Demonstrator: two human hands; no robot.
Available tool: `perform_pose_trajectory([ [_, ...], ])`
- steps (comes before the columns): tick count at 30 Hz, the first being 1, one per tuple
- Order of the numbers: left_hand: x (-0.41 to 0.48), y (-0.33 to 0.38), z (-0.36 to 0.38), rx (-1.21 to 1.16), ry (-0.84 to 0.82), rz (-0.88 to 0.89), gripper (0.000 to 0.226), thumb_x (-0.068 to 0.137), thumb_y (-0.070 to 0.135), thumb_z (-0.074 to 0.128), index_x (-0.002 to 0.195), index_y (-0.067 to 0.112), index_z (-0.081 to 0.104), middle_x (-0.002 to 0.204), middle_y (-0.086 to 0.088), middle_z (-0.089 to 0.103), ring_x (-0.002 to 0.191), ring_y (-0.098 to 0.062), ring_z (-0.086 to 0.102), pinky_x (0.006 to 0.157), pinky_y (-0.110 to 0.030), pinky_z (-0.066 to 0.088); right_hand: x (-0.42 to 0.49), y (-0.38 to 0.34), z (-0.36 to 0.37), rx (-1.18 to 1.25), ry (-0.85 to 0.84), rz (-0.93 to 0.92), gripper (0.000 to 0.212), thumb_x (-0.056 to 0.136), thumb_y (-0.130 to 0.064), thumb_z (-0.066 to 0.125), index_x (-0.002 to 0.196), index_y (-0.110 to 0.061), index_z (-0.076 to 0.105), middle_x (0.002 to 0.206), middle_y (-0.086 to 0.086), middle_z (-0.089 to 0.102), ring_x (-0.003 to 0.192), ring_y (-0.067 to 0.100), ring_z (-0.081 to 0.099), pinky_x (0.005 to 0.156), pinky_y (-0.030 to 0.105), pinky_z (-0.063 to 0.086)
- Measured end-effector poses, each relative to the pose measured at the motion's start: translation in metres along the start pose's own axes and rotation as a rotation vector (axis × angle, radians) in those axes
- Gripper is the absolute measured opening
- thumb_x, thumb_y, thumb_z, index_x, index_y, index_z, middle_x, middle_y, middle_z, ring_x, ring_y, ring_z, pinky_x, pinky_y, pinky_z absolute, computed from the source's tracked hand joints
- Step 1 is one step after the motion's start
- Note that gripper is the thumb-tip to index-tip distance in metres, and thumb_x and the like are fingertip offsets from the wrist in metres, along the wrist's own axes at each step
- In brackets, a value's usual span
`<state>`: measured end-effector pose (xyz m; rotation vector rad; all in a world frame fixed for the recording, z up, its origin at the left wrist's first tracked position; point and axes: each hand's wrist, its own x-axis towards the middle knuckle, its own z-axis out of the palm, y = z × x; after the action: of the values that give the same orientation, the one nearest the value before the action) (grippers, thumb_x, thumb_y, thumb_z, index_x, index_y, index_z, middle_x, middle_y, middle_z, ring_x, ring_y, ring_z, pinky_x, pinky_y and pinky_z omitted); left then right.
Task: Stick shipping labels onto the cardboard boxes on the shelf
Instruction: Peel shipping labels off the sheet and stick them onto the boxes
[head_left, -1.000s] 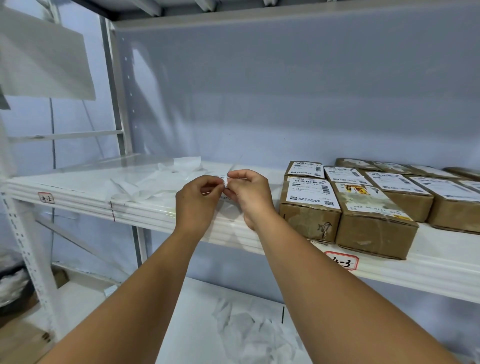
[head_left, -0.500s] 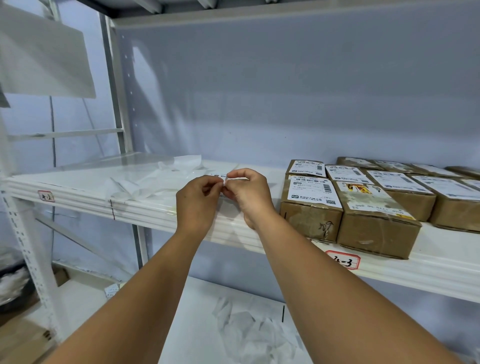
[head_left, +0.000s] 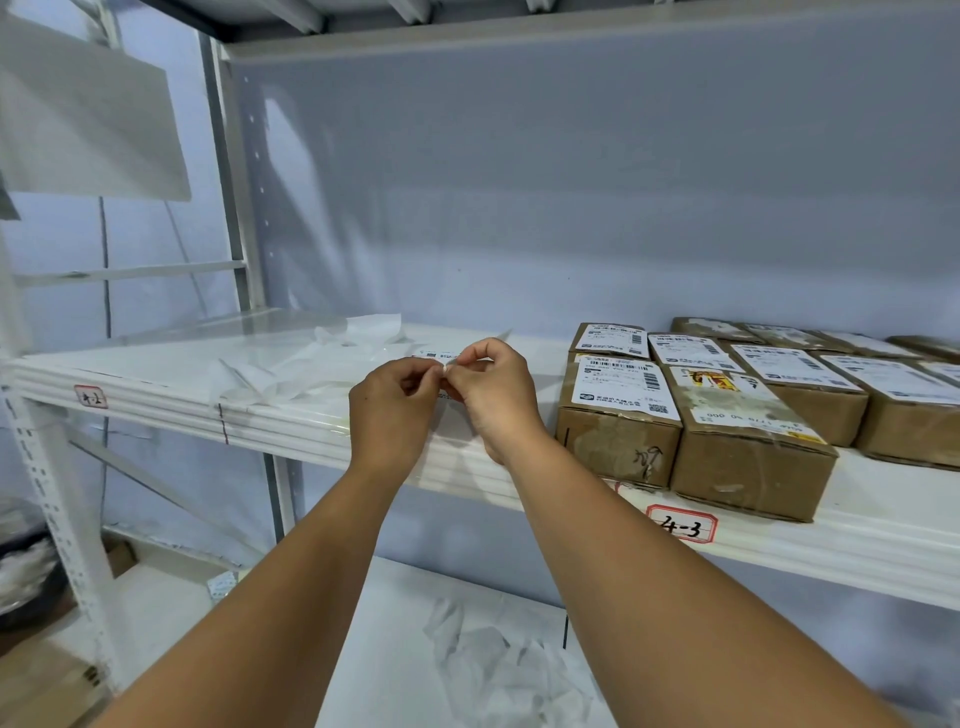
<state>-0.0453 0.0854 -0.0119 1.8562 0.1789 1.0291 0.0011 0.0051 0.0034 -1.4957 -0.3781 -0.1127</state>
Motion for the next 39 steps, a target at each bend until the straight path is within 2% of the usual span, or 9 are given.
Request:
perform_pose_trajectory([
  [7, 0.005, -0.003, 0.003, 0.009, 0.054, -0.053, 0.015, 0.089, 0.015, 0.051, 0.083, 0.014, 0.064, 0.077, 0.007, 0.063, 0.072, -0.007, 0.056, 0.057, -0.005, 0.036, -0.003, -0.004, -0.002, -0.142, 0.033, -0.088, 0.024, 0.081, -0.002, 0.051, 0.066, -0.022, 0.05, 0.066, -0.003, 0.056, 0.062, 0.017, 0.05, 0.062, 0.027, 0.041],
  [13, 0.012, -0.005, 0.002, -0.166, 0.133, -0.185, 0.018, 0.092, 0.019, 0.041, 0.079, 0.023, 0.053, 0.083, 0.003, 0.063, 0.087, -0.022, 0.063, 0.079, -0.036, 0.05, -0.006, -0.008, -0.005, -0.159, 0.137, -0.077, 0.038, 0.083, -0.001, 0.041, 0.055, -0.022, 0.057, 0.063, -0.012, 0.057, 0.061, 0.007, 0.05, 0.06, 0.023, 0.039],
  [18, 0.016, -0.005, 0.0, -0.242, 0.224, -0.315, 0.017, 0.098, 0.026, 0.035, 0.089, 0.025, 0.049, 0.095, 0.002, 0.06, 0.094, -0.025, 0.062, 0.086, -0.041, 0.05, -0.005, -0.009, -0.005, -0.176, 0.251, -0.03, 0.019, 0.076, -0.004, 0.051, 0.06, 0.002, 0.058, 0.057, 0.007, 0.043, 0.057, 0.022, 0.035, 0.053, 0.026, 0.029],
  [20, 0.02, -0.006, -0.004, -0.363, 0.246, -0.373, 0.018, 0.099, 0.024, 0.035, 0.088, 0.024, 0.05, 0.099, -0.003, 0.061, 0.092, -0.024, 0.062, 0.083, -0.037, 0.051, -0.004, -0.007, -0.005, -0.181, 0.235, -0.043, 0.018, 0.075, -0.007, 0.054, 0.057, -0.006, 0.052, 0.058, 0.007, 0.04, 0.058, 0.021, 0.033, 0.055, 0.026, 0.029],
  [23, 0.021, -0.005, -0.008, -0.471, 0.158, -0.352, 0.02, 0.098, 0.017, 0.039, 0.083, 0.02, 0.052, 0.091, -0.005, 0.063, 0.082, -0.02, 0.064, 0.076, -0.03, 0.053, -0.003, -0.009, -0.002, -0.124, 0.084, -0.021, 0.025, 0.08, -0.032, 0.067, 0.065, -0.016, 0.056, 0.063, -0.001, 0.059, 0.062, 0.017, 0.054, 0.066, 0.03, 0.045],
  [26, 0.018, -0.003, -0.008, -0.377, 0.102, -0.302, 0.018, 0.096, 0.019, 0.042, 0.083, 0.02, 0.054, 0.077, 0.001, 0.062, 0.074, -0.019, 0.063, 0.08, -0.039, 0.051, -0.005, -0.01, 0.003, -0.165, -0.094, -0.01, 0.04, 0.072, -0.058, 0.07, 0.085, -0.024, 0.054, 0.084, 0.0, 0.068, 0.081, 0.018, 0.066, 0.078, 0.033, 0.051],
  [32, 0.014, -0.005, -0.006, -0.332, 0.046, -0.217, 0.022, 0.096, 0.021, 0.043, 0.078, 0.025, 0.055, 0.076, 0.0, 0.065, 0.084, -0.03, 0.066, 0.086, -0.047, 0.051, -0.002, -0.004, 0.002, -0.229, -0.066, -0.014, 0.038, 0.078, -0.021, 0.071, 0.104, -0.03, 0.044, 0.099, 0.004, 0.064, 0.089, 0.022, 0.062, 0.075, 0.031, 0.049],
  [35, 0.015, -0.004, -0.007, -0.421, 0.042, -0.238, 0.022, 0.099, 0.014, 0.04, 0.082, 0.016, 0.054, 0.088, -0.007, 0.066, 0.085, -0.025, 0.067, 0.079, -0.032, 0.055, 0.0, -0.003, 0.001, -0.112, -0.028, 0.009, 0.026, 0.082, -0.011, 0.066, 0.092, -0.031, 0.052, 0.104, 0.01, 0.066, 0.095, 0.027, 0.064, 0.084, 0.04, 0.052],
  [39, 0.017, -0.004, -0.012, -0.577, 0.051, -0.295, 0.022, 0.101, 0.011, 0.035, 0.092, 0.006, 0.055, 0.089, -0.008, 0.065, 0.079, -0.015, 0.066, 0.07, -0.02, 0.054, 0.0, -0.005, -0.004, -0.019, 0.058, 0.009, 0.025, 0.087, -0.005, 0.054, 0.099, -0.026, 0.046, 0.095, 0.004, 0.06, 0.082, 0.019, 0.059, 0.063, 0.026, 0.046],
])
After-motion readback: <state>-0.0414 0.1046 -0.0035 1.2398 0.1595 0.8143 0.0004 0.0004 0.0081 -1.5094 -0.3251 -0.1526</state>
